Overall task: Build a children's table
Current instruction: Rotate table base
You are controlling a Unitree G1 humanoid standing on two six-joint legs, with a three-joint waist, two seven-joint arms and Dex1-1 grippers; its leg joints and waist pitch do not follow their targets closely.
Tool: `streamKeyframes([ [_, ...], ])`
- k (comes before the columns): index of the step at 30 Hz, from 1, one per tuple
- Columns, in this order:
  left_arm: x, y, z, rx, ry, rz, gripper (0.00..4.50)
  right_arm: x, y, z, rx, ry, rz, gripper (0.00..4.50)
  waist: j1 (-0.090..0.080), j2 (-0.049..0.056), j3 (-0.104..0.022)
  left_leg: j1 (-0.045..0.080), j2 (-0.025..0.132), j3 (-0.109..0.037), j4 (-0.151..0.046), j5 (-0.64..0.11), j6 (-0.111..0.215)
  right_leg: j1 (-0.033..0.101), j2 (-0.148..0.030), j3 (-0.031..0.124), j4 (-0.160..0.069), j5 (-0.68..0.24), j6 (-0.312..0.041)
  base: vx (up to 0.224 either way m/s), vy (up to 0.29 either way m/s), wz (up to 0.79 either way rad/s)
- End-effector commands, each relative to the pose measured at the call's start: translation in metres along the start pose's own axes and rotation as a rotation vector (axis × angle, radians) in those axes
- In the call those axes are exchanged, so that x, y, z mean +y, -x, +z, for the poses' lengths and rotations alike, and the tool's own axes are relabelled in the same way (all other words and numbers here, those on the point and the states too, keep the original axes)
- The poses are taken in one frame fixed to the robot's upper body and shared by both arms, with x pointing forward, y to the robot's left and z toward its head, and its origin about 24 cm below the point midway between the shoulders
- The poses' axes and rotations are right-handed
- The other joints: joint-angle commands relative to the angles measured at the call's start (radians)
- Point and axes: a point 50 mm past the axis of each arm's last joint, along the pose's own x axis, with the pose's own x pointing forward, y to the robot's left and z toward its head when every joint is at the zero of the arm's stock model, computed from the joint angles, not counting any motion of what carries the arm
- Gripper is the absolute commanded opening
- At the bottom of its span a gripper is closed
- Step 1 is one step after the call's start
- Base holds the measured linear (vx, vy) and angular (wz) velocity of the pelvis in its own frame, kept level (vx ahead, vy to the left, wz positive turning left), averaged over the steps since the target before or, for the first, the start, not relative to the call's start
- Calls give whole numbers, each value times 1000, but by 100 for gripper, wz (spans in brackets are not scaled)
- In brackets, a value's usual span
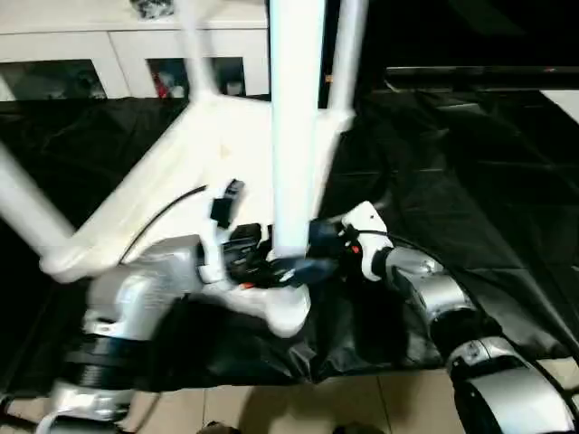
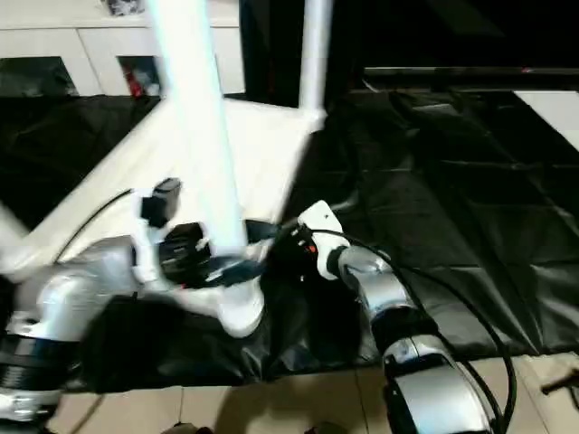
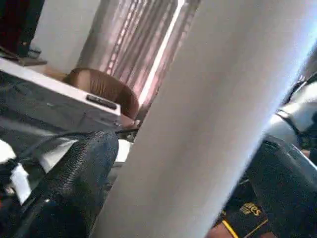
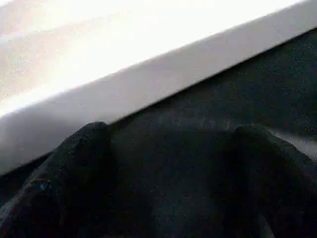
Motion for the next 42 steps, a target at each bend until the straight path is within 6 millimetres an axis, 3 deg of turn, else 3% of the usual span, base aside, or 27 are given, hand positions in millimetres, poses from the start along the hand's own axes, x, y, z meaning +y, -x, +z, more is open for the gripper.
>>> streamKeyframes([
  [1,2,-1,0,0,-36,32,445,-4,1,1,-11,-9,-13,450,7,9,-67,27,23,-4,-68,-245,12,48,-26,15,-62,-143,-271,0,0,0],
  [7,31,-18,-4,56,-204,240,445,0,-4,5,-30,-6,-38,450,11,4,-68,29,21,-11,-73,-291,-12,47,-32,19,-72,-232,-209,0,0,0],
  [10,37,-24,-4,66,-228,258,445,-2,-3,7,-43,-16,-39,450,11,2,-67,26,20,-13,-75,-296,-15,47,-34,19,-75,-259,-195,0,0,0],
  [15,37,-43,-5,59,-268,197,445,-8,3,5,-40,-2,-45,450,8,1,-71,19,20,-11,-70,-252,6,51,-34,18,-72,-202,-218,0,0,0],
  [19,46,-48,-9,96,-344,266,445,-19,11,8,-68,5,-95,450,12,-3,-75,20,20,-9,-64,-215,33,54,-32,16,-66,-133,-232,0,0,0],
  [25,70,-58,-18,173,-486,502,445,-46,34,19,-141,13,-235,450,16,-12,-72,20,19,-10,-65,-235,39,53,-35,17,-77,-191,-194,0,0,0],
  [30,78,-66,-18,168,-515,557,445,-54,47,19,-151,21,-272,450,17,-17,-73,16,15,-10,-62,-235,41,53,-35,15,-83,-234,-180,0,0,0],
  [31,83,-69,-16,176,-556,582,445,-57,57,15,-142,38,-278,450,16,-12,-73,13,14,-12,-62,-229,45,54,-34,15,-82,-230,-176,0,0,0],
  [34,86,-70,-13,162,-581,604,445,-58,67,10,-129,54,-283,450,18,-14,-76,11,14,-13,-61,-215,57,58,-33,13,-79,-187,-178,0,0,0],
  [38,80,-66,-16,178,-528,511,445,-58,81,5,-114,52,-274,450,18,-18,-74,12,14,-11,-59,-221,68,56,-34,13,-83,-204,-191,0,0,0],
  [42,66,-60,-21,188,-429,357,445,-55,88,1,-97,56,-237,450,15,-13,-73,14,18,-10,-61,-235,69,50,-33,13,-80,-216,-222,0,0,0],
])
